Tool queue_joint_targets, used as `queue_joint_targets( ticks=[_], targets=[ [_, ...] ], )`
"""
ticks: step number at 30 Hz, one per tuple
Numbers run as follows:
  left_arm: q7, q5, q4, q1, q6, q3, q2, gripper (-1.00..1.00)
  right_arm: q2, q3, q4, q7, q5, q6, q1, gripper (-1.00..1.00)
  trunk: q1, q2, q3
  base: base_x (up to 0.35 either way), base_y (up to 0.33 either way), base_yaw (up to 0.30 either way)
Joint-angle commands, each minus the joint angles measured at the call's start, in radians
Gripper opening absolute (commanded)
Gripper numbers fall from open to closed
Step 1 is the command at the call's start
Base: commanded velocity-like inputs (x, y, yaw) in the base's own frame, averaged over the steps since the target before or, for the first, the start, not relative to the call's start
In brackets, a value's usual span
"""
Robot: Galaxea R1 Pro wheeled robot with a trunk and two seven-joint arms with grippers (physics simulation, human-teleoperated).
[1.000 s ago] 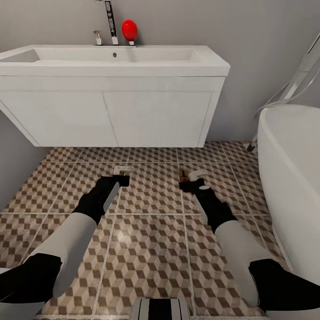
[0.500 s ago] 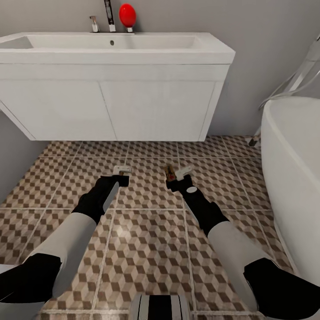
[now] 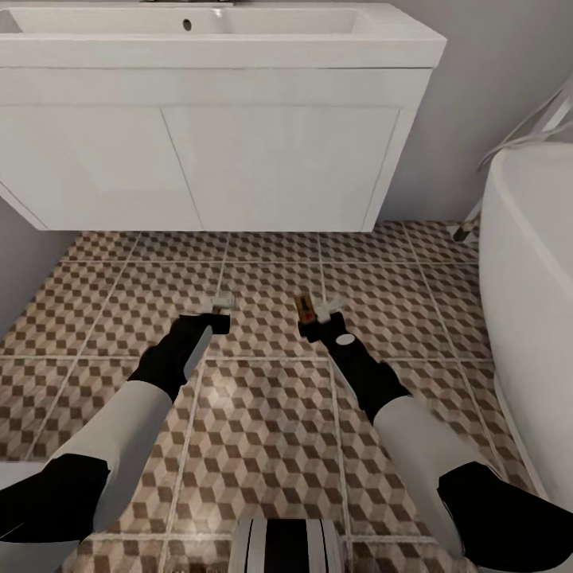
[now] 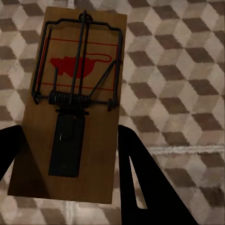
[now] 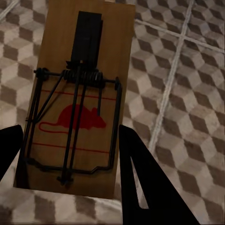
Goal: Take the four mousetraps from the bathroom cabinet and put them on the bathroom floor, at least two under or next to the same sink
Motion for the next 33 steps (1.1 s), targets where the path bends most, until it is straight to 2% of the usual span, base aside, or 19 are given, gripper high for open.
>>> queue_joint_targets(
  ticks=[1, 8, 33],
  targets=[
    [0.008, 0.004, -0.002, -0.001, 0.005, -0.004, 0.001, -1.00, -0.001, 0.002, -0.002, -0.002, -0.002, 0.007, 0.000, -1.00, 0.000, -0.001, -0.006, 0.000, 0.000, 0.000],
    [0.008, 0.004, -0.019, -0.001, 0.005, -0.004, 0.001, -1.00, -0.005, -0.002, -0.002, -0.003, -0.043, 0.007, 0.000, -1.00, 0.003, -0.002, -0.044, 0.000, 0.000, 0.000],
    [0.008, 0.004, -0.036, -0.001, 0.005, -0.004, 0.001, -1.00, -0.006, -0.002, -0.002, -0.002, -0.047, -0.010, 0.000, -1.00, 0.015, -0.008, -0.181, 0.000, 0.000, 0.000]
  ],
)
